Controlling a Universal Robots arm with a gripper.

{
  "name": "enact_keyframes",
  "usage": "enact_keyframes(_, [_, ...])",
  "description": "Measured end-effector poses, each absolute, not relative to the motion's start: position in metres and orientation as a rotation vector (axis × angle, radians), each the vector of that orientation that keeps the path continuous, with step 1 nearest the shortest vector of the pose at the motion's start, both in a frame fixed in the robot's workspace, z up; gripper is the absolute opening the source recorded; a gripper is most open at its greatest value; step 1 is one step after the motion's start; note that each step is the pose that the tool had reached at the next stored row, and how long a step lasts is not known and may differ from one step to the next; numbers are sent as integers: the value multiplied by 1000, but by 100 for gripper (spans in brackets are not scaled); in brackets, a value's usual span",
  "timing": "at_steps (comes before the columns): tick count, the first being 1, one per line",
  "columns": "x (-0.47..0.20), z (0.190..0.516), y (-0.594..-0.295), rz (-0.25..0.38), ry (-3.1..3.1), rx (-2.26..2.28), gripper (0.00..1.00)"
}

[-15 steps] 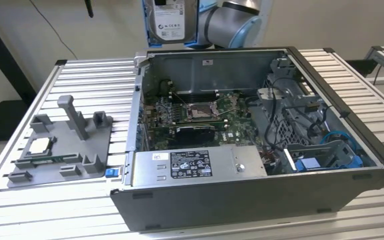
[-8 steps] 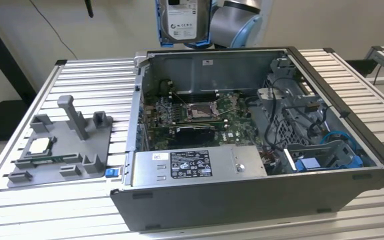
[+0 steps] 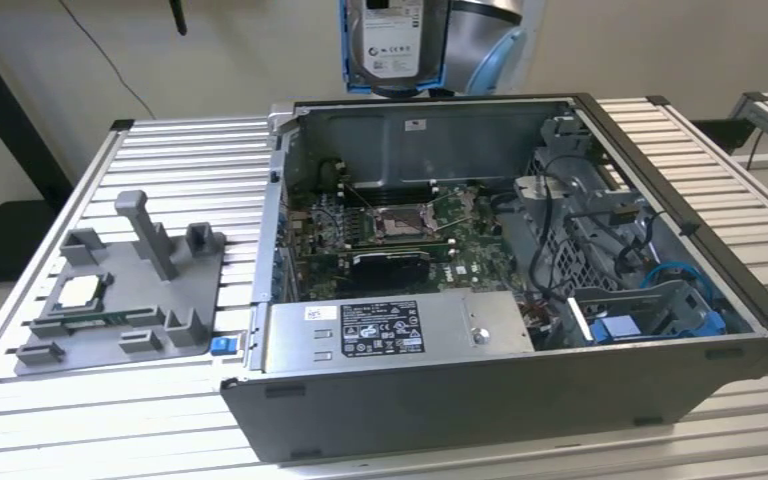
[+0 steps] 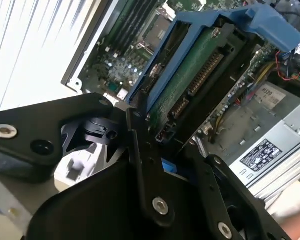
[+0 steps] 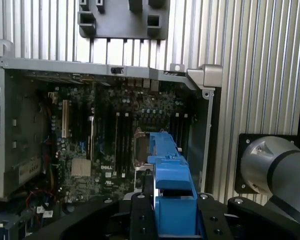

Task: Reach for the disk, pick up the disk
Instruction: 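Pick up the disk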

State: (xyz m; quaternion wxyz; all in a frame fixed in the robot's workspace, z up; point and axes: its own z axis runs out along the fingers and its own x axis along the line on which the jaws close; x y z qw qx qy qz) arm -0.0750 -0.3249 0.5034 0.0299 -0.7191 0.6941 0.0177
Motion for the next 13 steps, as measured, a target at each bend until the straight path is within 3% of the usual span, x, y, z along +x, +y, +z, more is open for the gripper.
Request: enact_keyframes(13, [-26,503,-325,55,2140,-2217,0])
